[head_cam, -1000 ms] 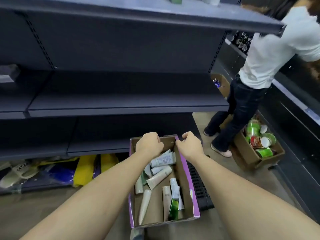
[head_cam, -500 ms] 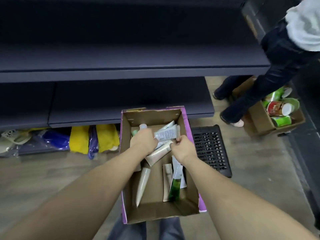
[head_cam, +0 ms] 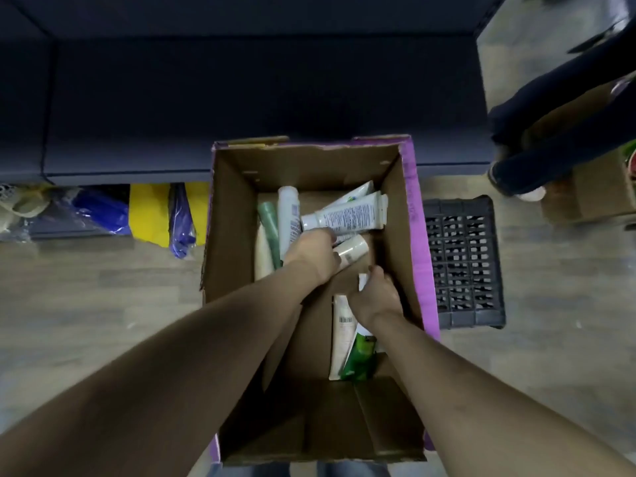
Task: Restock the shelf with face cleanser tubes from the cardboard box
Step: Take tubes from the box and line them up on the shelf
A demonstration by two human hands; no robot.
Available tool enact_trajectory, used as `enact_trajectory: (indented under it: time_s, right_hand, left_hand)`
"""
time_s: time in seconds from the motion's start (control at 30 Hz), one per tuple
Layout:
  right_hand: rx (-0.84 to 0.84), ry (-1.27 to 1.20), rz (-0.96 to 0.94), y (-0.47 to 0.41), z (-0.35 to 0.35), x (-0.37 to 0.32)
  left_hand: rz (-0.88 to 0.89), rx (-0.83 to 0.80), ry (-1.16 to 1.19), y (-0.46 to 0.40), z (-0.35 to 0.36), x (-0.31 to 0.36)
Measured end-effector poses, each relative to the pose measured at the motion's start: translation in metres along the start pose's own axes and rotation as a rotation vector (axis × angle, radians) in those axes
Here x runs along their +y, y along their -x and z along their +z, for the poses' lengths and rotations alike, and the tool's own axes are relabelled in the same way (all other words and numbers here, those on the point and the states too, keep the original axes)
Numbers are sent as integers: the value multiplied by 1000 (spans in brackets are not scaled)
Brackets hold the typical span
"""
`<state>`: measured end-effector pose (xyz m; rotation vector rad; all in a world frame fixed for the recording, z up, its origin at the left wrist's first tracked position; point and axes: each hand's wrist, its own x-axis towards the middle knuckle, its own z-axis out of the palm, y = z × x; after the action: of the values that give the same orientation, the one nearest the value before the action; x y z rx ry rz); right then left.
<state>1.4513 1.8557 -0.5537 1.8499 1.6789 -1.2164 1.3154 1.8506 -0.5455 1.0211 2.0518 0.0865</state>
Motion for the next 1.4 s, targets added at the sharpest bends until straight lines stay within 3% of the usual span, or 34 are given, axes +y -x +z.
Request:
enact_trajectory:
  time_s: [0.3, 0.43, 0.67, 0.87, 1.0, 1.13, 1.3, 1.4]
  right_hand:
    - [116, 96, 13, -27, 27, 17]
    - [117, 138, 22, -33, 28, 16]
    - [160, 117, -10, -13, 18, 7]
    - [168, 76, -69, 14, -10, -17]
    - [158, 80, -119, 28, -29, -28]
    - [153, 19, -82, 46, -40, -36]
    - [86, -374, 116, 65, -35, -49]
    - [35, -735, 231, 78, -39, -54]
  left_hand:
    - [73, -78, -308, -21, 55, -3]
    - [58, -90, -305, -26, 61, 2]
    - [-12, -88, 6, -7, 36, -8]
    - [-102, -270, 411, 25, 0, -8]
    - [-109, -223, 560, 40, -17, -14]
    - [-205, -312, 795, 53, -37, -13]
    - [-269, -434, 1013, 77, -64, -15]
    - [-265, -432, 958, 91, -71, -18]
